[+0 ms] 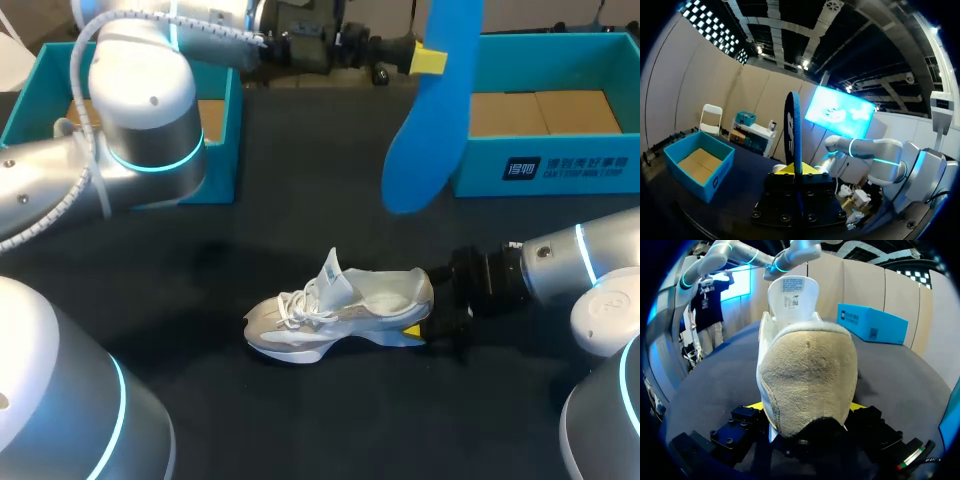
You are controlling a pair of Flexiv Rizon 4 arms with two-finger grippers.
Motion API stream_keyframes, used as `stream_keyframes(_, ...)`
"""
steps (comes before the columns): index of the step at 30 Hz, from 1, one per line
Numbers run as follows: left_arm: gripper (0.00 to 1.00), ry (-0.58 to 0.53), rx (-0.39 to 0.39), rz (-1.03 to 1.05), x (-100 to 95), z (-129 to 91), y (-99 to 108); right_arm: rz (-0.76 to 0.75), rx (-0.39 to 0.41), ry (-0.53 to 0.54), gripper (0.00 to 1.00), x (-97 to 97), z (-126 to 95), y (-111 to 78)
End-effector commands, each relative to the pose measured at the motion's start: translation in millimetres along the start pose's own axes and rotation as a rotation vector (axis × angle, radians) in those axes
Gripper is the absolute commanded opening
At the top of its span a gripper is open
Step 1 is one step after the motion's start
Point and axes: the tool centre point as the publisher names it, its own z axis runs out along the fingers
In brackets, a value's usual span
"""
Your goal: Take the shoe out of the shoebox, open the shoe tongue, remove and reinsert the insole, then place the shoe into the shoebox
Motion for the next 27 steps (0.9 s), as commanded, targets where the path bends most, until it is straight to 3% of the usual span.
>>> stream_keyframes(1, 0.00, 0.006, 0.095, -0.085, 8.3, -5, 5, 0.001, 0.006, -0.001, 0.00, 0.6, 6, -1.5)
stream_keyframes(12, 0.00, 0.031, 0.155, -0.230, 35.5, -9, 7, 0.001, 0.006, -0.001, 0.00, 0.6, 6, -1.5)
stream_keyframes(18, 0.00, 0.061, 0.169, -0.301, 61.8, -5, 15, 0.001, 0.006, -0.001, 0.00, 0.6, 6, -1.5)
stream_keyframes(27, 0.00, 0.115, 0.186, -0.445, 86.5, -3, 27, 0.001, 0.006, -0.001, 0.00, 0.6, 6, -1.5)
